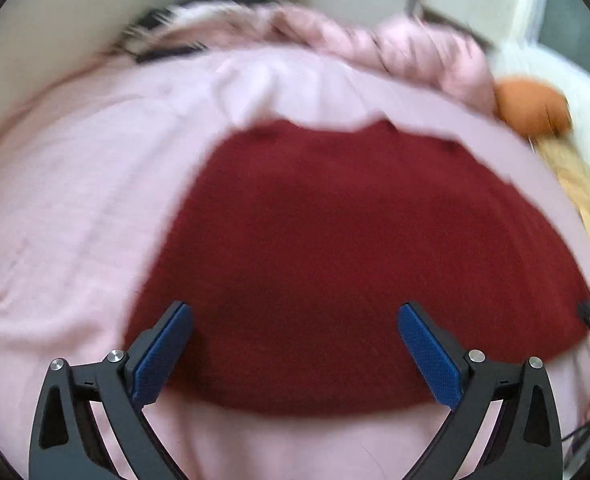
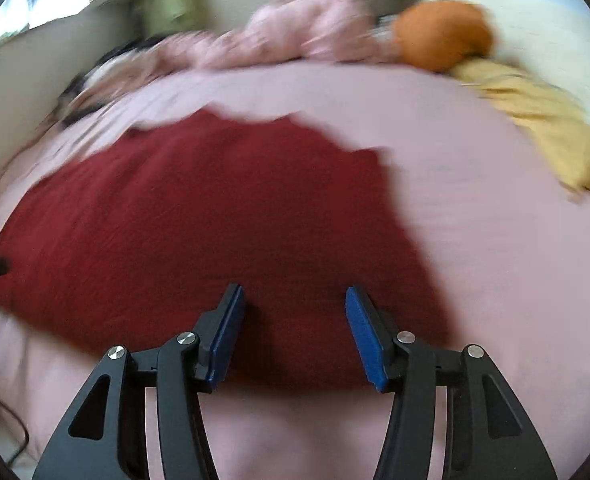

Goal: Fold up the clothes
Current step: 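Grasp the cardigan edge with the left tool while the right tool grasps it too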

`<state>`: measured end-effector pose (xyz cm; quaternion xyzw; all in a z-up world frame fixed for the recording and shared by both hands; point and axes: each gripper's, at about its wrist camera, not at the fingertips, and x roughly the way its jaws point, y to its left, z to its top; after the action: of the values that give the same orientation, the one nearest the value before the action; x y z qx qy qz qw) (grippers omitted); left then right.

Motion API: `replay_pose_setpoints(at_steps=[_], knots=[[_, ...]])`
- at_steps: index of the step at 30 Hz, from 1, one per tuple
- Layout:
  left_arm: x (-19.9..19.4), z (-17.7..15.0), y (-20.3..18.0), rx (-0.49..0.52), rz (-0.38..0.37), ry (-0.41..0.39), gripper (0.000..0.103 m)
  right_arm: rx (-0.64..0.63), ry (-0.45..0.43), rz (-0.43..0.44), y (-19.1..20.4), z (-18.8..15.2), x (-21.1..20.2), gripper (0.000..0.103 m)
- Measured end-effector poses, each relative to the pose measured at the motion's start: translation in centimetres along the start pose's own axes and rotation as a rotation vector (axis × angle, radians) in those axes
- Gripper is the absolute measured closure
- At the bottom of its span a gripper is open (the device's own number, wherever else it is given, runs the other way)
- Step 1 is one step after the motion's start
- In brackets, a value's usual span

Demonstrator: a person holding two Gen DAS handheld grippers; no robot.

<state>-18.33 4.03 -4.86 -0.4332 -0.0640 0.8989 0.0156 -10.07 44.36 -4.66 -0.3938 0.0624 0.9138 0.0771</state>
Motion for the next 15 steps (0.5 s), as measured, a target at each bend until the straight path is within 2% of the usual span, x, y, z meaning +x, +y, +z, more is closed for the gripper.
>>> replay_pose_setpoints(at_steps=[2, 3, 4, 5, 7, 8, 13, 15], knots=[[1.9, 0.0, 0.3, 0.001, 0.002, 0.077, 0.0, 0.032, -0.061, 0.0, 0.0, 0.4, -1.5, 0.049], [3.0, -0.5, 0.0, 0.042, 0.043, 0.122, 0.0, 0.021, -0.076, 0.008, 0.3, 0.4, -1.8, 0.047], [3.4, -1.0, -0.8, 0.118, 0.078, 0.111, 0.0, -0.005, -0.077, 0.032, 0.9, 0.3, -1.6, 0.039], [3.1, -1.4, -1.3, 0.155, 0.087, 0.092, 0.0, -0.04, -0.044, 0.057, 1.5, 0.1, -0.6, 0.035], [2.4, -1.3, -1.7, 0.185, 0.081, 0.091, 0.0, -0.078, 0.083, 0.045, 1.6, -0.3, 2.2, 0.031], [1.6, -0.9, -1.5, 0.173, 0.064, 0.099, 0.0, -0.077, 0.083, 0.059, 1.4, -0.3, 2.3, 0.031], [-1.5, 3.6, 1.5, 0.082, -0.038, -0.049, 0.0, -0.06, 0.02, 0.16, -0.1, 1.9, -0.3, 0.031], [-1.0, 6.7, 2.1, 0.081, -0.024, -0.072, 0.0, -0.026, -0.015, 0.203, -0.9, 4.4, -0.8, 0.03]])
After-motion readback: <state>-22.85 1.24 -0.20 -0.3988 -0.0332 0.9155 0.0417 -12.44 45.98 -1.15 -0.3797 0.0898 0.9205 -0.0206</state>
